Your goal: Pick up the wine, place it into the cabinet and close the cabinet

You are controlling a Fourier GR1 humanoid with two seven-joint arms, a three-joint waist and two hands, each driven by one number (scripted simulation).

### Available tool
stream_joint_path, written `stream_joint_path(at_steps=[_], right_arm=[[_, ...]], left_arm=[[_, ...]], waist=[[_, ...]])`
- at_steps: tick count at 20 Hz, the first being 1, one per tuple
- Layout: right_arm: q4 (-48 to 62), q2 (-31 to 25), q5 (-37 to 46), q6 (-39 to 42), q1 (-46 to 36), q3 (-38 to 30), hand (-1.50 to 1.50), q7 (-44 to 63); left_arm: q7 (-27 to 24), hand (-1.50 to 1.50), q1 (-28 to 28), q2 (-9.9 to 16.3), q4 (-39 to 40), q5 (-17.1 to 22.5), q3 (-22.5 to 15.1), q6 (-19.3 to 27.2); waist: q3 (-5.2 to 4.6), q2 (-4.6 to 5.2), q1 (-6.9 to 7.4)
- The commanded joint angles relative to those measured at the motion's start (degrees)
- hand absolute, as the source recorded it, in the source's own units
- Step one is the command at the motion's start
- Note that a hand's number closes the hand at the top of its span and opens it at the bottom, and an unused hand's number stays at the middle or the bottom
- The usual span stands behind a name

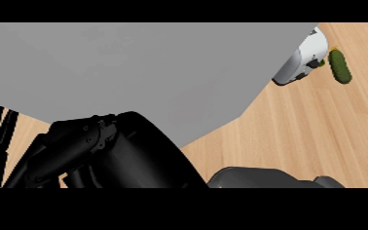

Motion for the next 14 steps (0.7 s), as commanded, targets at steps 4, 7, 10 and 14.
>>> stream_joint_path(at_steps=[4,7,10,14], right_arm=[[20.2,1.5,-0.3,6.3,-13.4,-10.2,1.5,-7.8],[26.2,1.5,1.3,7.6,-16.0,-11.8,1.5,-9.8],[31.0,1.5,-0.2,8.2,-17.1,-14.2,1.5,-11.6],[37.2,1.0,-1.8,10.0,-15.2,-14.4,1.5,-17.1]], left_arm=[[0.7,-1.5,-0.1,-1.6,0.9,-1.2,0.2,-0.6],[1.1,-1.5,0.6,-3.2,-1.5,-2.2,-0.2,1.5],[1.4,-1.5,0.6,-3.5,-1.7,-4.4,-0.5,1.9],[2.3,-1.5,-0.7,-3.3,0.3,-3.7,0.7,0.6]], waist=[[-0.04,0.01,-0.42],[-0.01,-0.15,-0.73],[0.02,-0.17,-0.85],[0.01,0.15,-1.09]])
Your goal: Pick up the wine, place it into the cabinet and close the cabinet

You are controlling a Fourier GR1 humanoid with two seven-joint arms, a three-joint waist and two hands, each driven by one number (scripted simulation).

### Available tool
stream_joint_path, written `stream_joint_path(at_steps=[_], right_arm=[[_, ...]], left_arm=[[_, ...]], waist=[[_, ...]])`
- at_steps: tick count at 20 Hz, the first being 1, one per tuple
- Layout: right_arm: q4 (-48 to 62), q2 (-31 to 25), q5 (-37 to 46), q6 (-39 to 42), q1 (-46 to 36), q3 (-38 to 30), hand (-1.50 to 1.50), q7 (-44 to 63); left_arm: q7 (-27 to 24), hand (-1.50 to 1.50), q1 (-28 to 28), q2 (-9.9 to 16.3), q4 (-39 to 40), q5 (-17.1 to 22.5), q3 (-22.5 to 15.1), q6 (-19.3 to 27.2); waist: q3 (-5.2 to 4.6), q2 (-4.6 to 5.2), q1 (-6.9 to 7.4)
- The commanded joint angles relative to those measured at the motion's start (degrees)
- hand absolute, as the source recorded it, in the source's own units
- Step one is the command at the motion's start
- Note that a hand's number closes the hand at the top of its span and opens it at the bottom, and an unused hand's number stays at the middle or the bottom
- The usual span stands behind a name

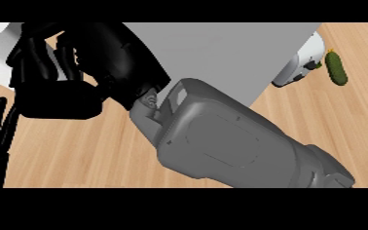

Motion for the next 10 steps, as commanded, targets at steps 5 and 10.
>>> stream_joint_path(at_steps=[5,10], right_arm=[[12.4,-3.0,-1.0,3.0,-0.9,-7.3,1.5,-7.7],[16.1,-7.3,-2.4,6.5,1.5,-8.7,1.5,-13.4]], left_arm=[[2.1,-1.5,-1.3,-0.3,0.3,0.2,1.0,0.1],[1.0,-1.5,0.4,-0.3,-0.1,-1.3,0.8,-0.9]], waist=[[0.81,0.95,-0.86],[0.83,1.06,-0.47]])
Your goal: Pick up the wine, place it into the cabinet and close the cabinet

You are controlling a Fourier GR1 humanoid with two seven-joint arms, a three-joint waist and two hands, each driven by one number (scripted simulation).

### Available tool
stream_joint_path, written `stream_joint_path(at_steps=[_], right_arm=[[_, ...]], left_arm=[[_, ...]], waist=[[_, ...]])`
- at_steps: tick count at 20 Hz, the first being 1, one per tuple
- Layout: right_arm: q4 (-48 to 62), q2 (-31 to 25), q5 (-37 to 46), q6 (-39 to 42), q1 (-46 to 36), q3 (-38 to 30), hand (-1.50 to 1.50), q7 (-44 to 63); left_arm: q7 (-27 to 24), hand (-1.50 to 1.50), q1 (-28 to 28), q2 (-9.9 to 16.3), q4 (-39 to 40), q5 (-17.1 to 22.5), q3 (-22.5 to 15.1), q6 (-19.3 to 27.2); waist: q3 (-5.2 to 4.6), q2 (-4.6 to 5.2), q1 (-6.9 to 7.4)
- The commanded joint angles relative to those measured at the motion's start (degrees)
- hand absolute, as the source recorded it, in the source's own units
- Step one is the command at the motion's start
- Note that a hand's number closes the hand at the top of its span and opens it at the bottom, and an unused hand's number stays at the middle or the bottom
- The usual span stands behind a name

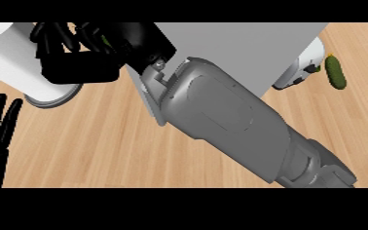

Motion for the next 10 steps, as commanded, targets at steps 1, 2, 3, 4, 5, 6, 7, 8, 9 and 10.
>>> stream_joint_path(at_steps=[1,2,3,4,5,6,7,8,9,10], right_arm=[[7.5,-6.0,1.6,-0.3,2.5,-4.7,1.5,-3.5],[9.0,-5.6,2.5,-0.7,1.1,-4.4,1.5,-3.5],[9.6,-7.0,2.4,0.4,2.2,-4.4,1.5,-4.3],[10.3,-7.5,2.2,1.4,2.8,-4.2,1.5,-4.5],[10.9,-6.5,3.8,0.1,2.6,-3.1,1.5,-5.6],[11.5,-7.8,3.9,0.8,2.6,-3.6,1.5,-6.5],[11.7,-6.8,3.7,0.2,2.4,-4.1,1.5,-7.3],[11.2,-7.5,3.2,1.2,2.0,-4.2,1.5,-6.1],[12.5,-6.7,3.4,0.9,0.9,-4.2,1.5,-6.3],[12.9,-7.4,3.1,1.9,1.5,-4.6,1.5,-7.8]], left_arm=[[0.8,-1.5,-1.0,0.1,0.1,0.1,0.4,0.1],[1.4,-1.5,-1.6,0.1,-0.2,-0.5,0.1,1.5],[1.4,-1.5,-0.4,0.8,-0.8,0.5,0.9,-0.3],[0.4,-1.5,0.4,0.3,-0.6,-0.4,0.8,-0.2],[0.7,-1.5,-1.5,0.1,0.1,0.3,1.4,0.0],[0.8,-1.5,-0.5,0.1,-0.3,0.4,1.1,-0.4],[0.3,-1.5,0.0,-0.5,0.4,0.1,0.5,-0.6],[1.4,-1.5,-0.3,-0.2,-1.7,-0.7,-0.1,1.2],[1.6,-1.5,-2.1,-0.1,-0.1,0.2,1.0,0.9],[0.9,-1.5,-1.7,-0.9,-0.7,-0.3,0.2,1.0]], waist=[[1.76,2.0,-1.84],[1.76,2.01,-1.91],[1.75,1.9,-1.49],[1.74,1.88,-1.38],[1.7,1.99,-2.15],[1.71,2.02,-1.88],[1.69,2.02,-1.76],[1.82,1.66,-2.2],[1.73,2.02,-2.58],[1.75,2.13,-2.39]])
